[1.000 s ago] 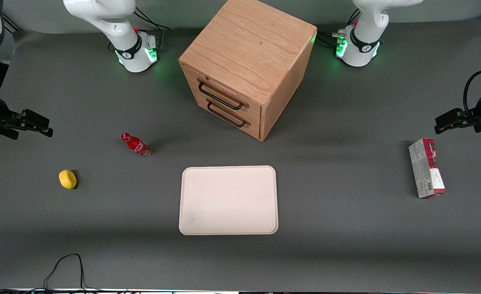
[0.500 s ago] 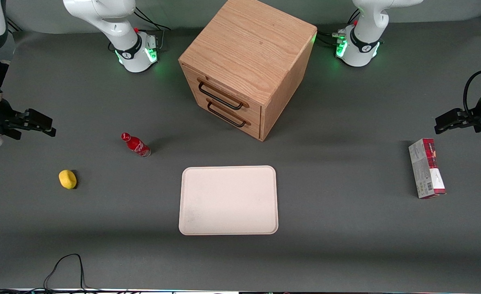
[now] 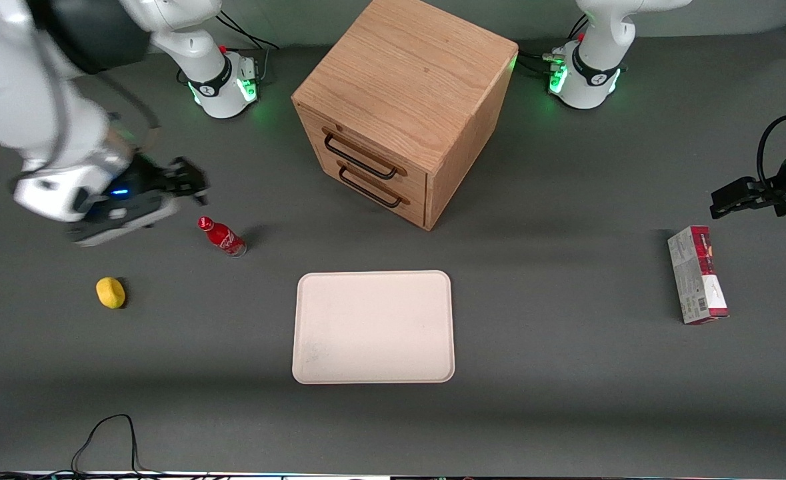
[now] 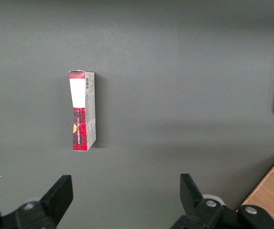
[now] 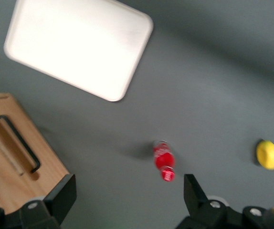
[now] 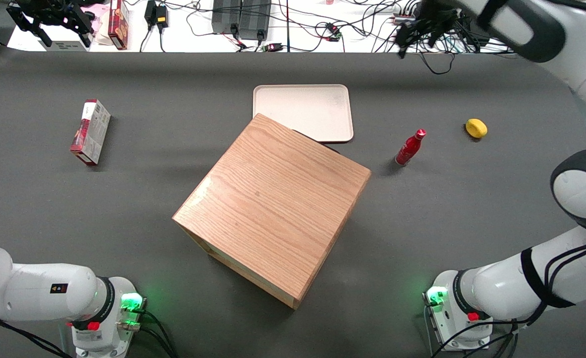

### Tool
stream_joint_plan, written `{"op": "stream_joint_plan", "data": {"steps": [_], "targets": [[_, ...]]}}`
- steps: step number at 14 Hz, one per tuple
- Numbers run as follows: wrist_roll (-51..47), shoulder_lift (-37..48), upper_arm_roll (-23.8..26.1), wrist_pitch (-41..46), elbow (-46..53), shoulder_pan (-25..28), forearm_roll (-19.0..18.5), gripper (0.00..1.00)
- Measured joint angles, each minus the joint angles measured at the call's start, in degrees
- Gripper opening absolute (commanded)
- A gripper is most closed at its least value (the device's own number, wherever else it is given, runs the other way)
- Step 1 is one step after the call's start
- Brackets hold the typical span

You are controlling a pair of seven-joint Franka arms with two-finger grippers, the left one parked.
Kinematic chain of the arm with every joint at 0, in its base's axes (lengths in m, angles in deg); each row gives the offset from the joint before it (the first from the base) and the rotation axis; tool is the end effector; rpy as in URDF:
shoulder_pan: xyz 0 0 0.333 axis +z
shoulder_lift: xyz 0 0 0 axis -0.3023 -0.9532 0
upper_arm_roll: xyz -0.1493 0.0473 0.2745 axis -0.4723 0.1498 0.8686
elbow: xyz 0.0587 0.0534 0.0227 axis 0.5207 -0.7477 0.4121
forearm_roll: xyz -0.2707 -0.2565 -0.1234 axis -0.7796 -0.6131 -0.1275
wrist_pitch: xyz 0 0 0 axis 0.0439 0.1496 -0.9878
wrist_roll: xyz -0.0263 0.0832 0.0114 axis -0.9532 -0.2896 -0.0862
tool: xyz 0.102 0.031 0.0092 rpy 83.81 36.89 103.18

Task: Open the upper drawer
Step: 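Move the right gripper toward the upper drawer's black handle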

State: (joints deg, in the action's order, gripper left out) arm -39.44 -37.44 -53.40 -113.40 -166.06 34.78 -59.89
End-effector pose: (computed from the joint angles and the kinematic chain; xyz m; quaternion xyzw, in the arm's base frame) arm 0.5624 0.2039 0.5863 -0.9760 -0.2174 0.0113 0.0051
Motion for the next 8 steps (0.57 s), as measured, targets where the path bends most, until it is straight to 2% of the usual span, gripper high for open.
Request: {"op": "stream_joint_plan", "data": {"steps": [5,8], "targets": [[2.3,-3.2,0.2,-0.2,0.4,12.7,0.8,1.00],[7.9,-4.5,0.2,-1.1,0.4,17.4,0.8,1.00]]}}
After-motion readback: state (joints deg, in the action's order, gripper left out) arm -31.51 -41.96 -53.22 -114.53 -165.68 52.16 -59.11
